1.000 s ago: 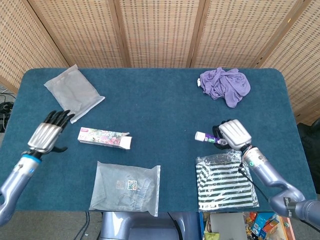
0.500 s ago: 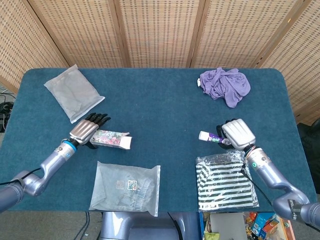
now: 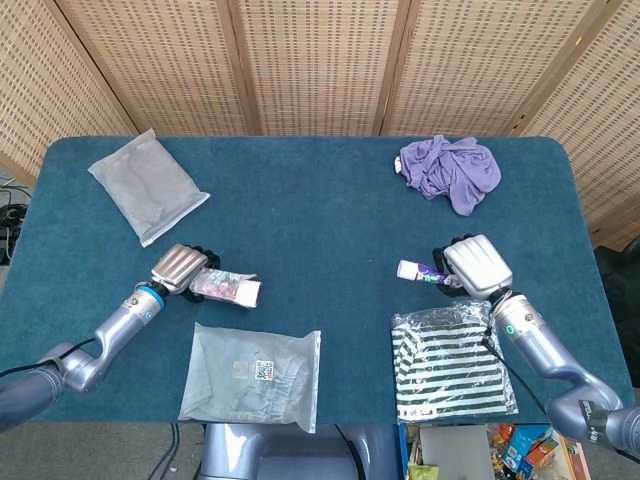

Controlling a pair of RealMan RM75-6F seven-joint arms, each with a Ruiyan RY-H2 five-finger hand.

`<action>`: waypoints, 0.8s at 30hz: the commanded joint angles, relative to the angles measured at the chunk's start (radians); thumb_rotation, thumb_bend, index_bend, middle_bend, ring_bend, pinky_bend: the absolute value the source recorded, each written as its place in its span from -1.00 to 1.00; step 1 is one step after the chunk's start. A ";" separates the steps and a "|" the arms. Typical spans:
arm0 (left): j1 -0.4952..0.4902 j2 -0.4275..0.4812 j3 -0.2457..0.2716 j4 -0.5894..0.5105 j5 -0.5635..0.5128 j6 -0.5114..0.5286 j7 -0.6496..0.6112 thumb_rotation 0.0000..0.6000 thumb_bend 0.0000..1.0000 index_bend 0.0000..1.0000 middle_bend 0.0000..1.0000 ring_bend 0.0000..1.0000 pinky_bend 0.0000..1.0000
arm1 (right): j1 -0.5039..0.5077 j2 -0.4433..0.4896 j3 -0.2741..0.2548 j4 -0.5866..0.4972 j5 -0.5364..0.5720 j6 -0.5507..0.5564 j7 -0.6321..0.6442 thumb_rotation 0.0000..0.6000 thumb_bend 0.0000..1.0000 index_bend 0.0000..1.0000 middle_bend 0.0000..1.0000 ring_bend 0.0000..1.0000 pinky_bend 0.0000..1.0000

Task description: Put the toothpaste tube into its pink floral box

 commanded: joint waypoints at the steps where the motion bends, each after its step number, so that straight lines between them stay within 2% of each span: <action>1: 0.003 -0.007 0.000 0.004 -0.002 0.018 0.003 1.00 -0.70 0.07 0.04 -0.08 -0.02 | -0.001 0.008 0.001 -0.009 -0.002 0.004 -0.003 1.00 0.28 0.28 0.26 -0.02 -0.10; 8: 0.008 -0.013 -0.015 0.006 0.010 0.100 -0.053 1.00 -0.70 0.14 0.09 -0.04 0.00 | 0.003 0.050 0.013 -0.049 -0.006 0.014 -0.024 1.00 0.29 0.28 0.26 -0.02 -0.10; 9: 0.007 -0.021 -0.043 -0.008 0.013 0.154 -0.110 1.00 -0.70 0.14 0.09 -0.04 0.00 | 0.010 0.079 0.026 -0.070 -0.019 0.027 -0.043 1.00 0.30 0.28 0.26 -0.02 -0.10; 14: -0.020 -0.083 -0.089 0.036 0.023 0.230 -0.285 1.00 -0.70 0.14 0.09 -0.04 0.00 | 0.034 0.159 0.061 -0.140 -0.003 0.019 -0.105 1.00 0.30 0.28 0.26 -0.02 -0.10; 18: -0.068 -0.155 -0.140 0.069 0.001 0.239 -0.402 1.00 -0.70 0.14 0.09 -0.04 0.00 | 0.063 0.230 0.096 -0.198 0.007 0.020 -0.200 1.00 0.32 0.28 0.27 -0.02 -0.10; 24: -0.121 -0.218 -0.165 0.103 -0.008 0.223 -0.436 1.00 -0.70 0.14 0.09 -0.04 0.00 | 0.094 0.283 0.122 -0.261 0.051 -0.001 -0.303 1.00 0.35 0.28 0.28 -0.01 -0.10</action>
